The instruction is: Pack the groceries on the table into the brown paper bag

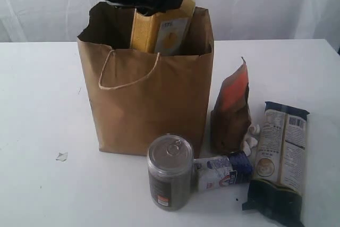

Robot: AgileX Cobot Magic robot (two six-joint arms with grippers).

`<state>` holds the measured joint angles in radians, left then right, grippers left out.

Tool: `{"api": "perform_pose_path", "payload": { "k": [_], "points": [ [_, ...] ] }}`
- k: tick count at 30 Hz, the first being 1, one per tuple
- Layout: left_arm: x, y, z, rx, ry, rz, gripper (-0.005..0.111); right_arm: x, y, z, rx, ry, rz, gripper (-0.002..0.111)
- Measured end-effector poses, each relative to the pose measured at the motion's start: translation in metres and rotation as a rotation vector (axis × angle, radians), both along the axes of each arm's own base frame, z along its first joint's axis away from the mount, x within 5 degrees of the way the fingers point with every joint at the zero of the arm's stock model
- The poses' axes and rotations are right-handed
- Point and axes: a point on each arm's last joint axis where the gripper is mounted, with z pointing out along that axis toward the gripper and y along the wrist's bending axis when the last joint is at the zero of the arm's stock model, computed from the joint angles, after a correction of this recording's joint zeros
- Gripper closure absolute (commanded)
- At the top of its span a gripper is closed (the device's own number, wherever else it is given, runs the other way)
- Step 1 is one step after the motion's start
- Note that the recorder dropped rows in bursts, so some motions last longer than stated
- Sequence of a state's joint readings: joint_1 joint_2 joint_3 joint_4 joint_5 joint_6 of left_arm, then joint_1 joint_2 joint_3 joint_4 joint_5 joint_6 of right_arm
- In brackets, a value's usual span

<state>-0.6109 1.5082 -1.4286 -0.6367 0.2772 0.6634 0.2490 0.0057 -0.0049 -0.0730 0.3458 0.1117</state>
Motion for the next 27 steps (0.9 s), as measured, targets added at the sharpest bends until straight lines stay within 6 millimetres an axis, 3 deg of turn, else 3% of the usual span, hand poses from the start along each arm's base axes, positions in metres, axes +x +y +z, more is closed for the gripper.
{"api": "perform_pose_path", "payload": {
  "k": [8, 17, 27],
  "points": [
    [0.023, 0.041, -0.001, 0.028, 0.033, 0.100, 0.107, 0.000, 0.000, 0.000, 0.000, 0.000, 0.000, 0.108],
    [0.020, 0.052, -0.036, -0.022, 0.109, 0.207, 0.107, 0.000, 0.000, 0.000, 0.000, 0.000, 0.000, 0.108],
    [0.013, 0.057, -0.033, -0.039, 0.090, 0.226, 0.107, 0.000, 0.000, 0.000, 0.000, 0.000, 0.000, 0.108]
  ]
}}
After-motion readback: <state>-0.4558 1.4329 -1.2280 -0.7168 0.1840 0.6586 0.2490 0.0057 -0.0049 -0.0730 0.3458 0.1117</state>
